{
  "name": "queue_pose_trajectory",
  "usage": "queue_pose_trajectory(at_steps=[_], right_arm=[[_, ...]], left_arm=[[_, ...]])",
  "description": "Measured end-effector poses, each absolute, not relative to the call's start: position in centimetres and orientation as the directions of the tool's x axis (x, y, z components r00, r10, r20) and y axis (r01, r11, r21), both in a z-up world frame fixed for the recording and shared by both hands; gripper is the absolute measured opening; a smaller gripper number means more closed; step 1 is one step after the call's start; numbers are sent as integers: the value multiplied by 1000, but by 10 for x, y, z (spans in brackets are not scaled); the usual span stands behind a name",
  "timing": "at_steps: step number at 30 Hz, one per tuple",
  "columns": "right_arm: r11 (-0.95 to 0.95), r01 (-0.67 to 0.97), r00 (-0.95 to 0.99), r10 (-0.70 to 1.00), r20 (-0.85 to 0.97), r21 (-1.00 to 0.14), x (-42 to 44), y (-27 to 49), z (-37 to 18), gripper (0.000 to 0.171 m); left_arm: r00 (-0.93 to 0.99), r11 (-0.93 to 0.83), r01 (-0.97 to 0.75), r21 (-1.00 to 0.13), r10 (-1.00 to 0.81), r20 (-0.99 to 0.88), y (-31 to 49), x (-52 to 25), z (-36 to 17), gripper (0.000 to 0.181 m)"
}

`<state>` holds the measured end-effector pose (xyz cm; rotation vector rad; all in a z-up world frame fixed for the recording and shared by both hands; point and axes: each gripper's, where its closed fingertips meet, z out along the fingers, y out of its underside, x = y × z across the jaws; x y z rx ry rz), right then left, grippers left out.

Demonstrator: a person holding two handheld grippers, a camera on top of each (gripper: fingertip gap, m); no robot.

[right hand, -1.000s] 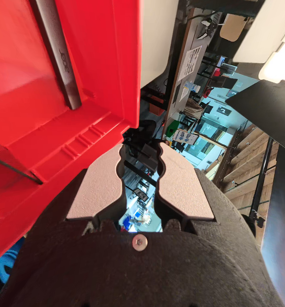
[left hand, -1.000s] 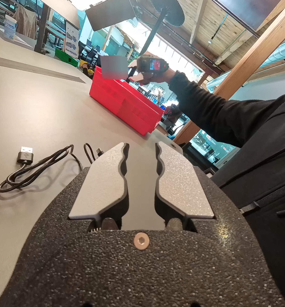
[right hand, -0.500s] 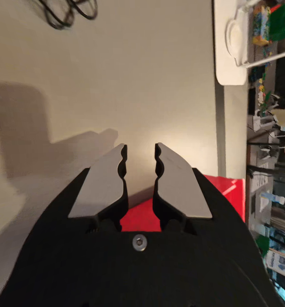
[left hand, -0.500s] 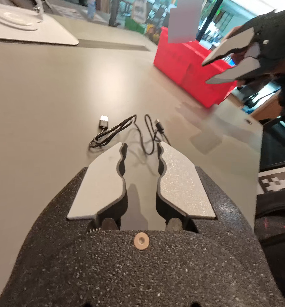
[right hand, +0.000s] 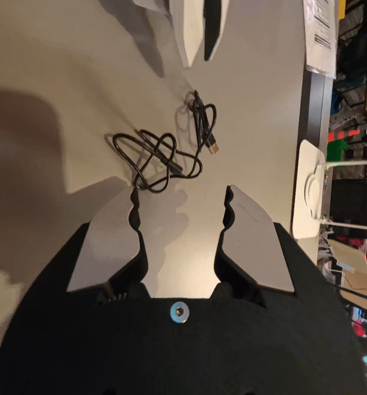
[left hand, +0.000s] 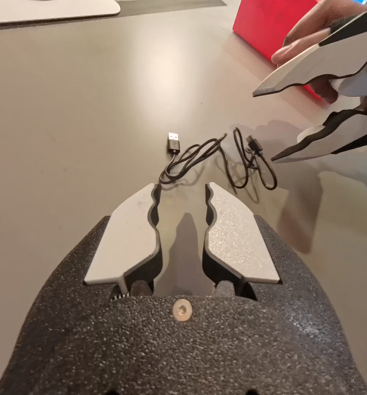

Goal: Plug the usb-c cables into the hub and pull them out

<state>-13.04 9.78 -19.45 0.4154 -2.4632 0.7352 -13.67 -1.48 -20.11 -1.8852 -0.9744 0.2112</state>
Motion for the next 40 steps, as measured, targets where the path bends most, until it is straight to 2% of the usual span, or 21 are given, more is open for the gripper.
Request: queue_pose_trajectory(at_steps=[5,8,11,13,17,24,26,28,29,35,40], right_arm=[[837,-465,-822,-289,490,-287,-137,71,-218,89],[837,-460,-840,-303,449,-295,-141,56,-221,79],[845,-436,-856,-283,433,-311,-148,47,-223,70],[851,-421,-863,-268,429,-315,-151,44,-223,68],[862,-402,-871,-256,419,-309,-153,43,-225,54],[901,-364,-892,-264,366,-237,-149,45,-229,39],[920,-335,-901,-249,355,-204,-151,48,-231,26],[922,-320,-894,-217,393,-219,-154,48,-229,11],[924,-303,-892,-189,410,-232,-155,50,-226,9],[924,-171,-868,22,495,-342,-157,79,-202,7],[903,-79,-796,198,572,-422,-155,127,-151,6]], left_arm=[[728,-359,537,-763,654,204,-7,-156,-217,52],[796,-497,527,-689,573,196,5,-155,-232,48],[869,-579,443,-685,466,168,20,-149,-234,27],[904,-617,389,-684,397,156,26,-142,-234,21],[944,-653,318,-687,286,166,33,-129,-234,21],[965,-660,260,-705,205,165,34,-118,-232,21],[962,-651,271,-709,218,167,32,-119,-231,24],[954,-630,291,-720,249,168,29,-121,-229,32],[948,-611,305,-731,270,170,26,-122,-226,34],[903,-547,388,-742,385,189,8,-128,-223,35],[918,-576,348,-739,369,145,8,-123,-225,34]])
